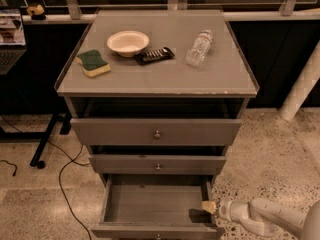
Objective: Open bottom drawer
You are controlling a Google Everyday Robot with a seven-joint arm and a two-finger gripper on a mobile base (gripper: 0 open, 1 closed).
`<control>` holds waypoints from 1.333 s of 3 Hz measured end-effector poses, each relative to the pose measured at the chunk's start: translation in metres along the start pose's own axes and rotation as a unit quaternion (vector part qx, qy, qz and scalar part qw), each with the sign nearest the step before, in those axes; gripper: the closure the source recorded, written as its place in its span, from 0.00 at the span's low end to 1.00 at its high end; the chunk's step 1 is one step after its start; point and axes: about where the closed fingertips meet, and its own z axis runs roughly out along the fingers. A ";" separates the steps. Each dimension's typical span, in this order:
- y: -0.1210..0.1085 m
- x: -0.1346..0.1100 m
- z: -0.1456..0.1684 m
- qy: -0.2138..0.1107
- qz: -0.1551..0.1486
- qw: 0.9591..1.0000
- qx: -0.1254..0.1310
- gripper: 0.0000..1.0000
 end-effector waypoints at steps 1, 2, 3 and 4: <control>0.001 -0.001 0.000 -0.002 0.000 1.000 -0.001 0.81; 0.001 -0.001 0.000 -0.002 0.000 1.000 -0.001 0.58; 0.001 -0.001 0.000 -0.002 0.000 1.000 -0.001 0.35; 0.001 -0.001 0.000 -0.002 0.000 1.000 -0.001 0.11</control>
Offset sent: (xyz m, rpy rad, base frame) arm 0.0008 0.0003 0.0015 0.0023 -0.0036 -0.0018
